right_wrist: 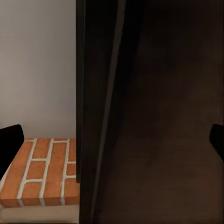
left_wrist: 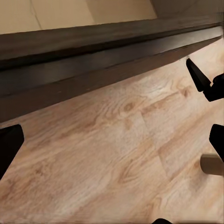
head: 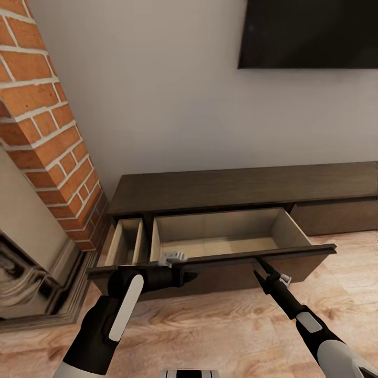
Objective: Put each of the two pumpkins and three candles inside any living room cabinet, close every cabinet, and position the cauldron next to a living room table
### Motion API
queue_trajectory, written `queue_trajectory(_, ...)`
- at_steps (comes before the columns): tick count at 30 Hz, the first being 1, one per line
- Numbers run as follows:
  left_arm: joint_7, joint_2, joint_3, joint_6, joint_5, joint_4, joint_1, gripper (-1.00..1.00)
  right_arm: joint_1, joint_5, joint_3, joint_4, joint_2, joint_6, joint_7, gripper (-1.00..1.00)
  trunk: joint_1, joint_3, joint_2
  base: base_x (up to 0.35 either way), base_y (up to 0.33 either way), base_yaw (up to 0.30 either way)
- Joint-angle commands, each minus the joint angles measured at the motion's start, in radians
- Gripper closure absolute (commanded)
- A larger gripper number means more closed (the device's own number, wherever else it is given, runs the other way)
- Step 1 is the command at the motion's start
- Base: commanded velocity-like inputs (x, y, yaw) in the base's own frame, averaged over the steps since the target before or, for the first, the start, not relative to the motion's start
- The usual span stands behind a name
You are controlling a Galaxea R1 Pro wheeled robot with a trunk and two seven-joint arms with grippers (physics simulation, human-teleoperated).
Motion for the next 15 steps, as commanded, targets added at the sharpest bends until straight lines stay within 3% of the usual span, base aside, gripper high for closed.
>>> queue_trajectory(1, -0.01, 0.0, 0.001, 0.004, -0.01, -0.001, 0.0, -1.0, 0.0, -0.007, 0.0, 0.001, 0.0, 0.008, 0.001, -1.0, -0.001, -0.001, 0.0, -0.181, 0.0, 0.0)
queue_trajectory(8, -0.01, 0.0, 0.002, 0.004, -0.01, -0.001, 0.0, -1.0, 0.0, -0.007, 0.0, 0.001, 0.0, 0.008, 0.001, -1.0, -0.001, -0.001, 0.0, -0.155, 0.0, 0.0)
queue_trajectory(15, -0.01, 0.0, 0.001, 0.004, -0.01, -0.001, 0.0, -1.0, 0.0, -0.007, 0.001, 0.0, 0.0, 0.008, 0.001, -1.0, -0.001, 0.007, 0.0, -0.034, 0.0, 0.0)
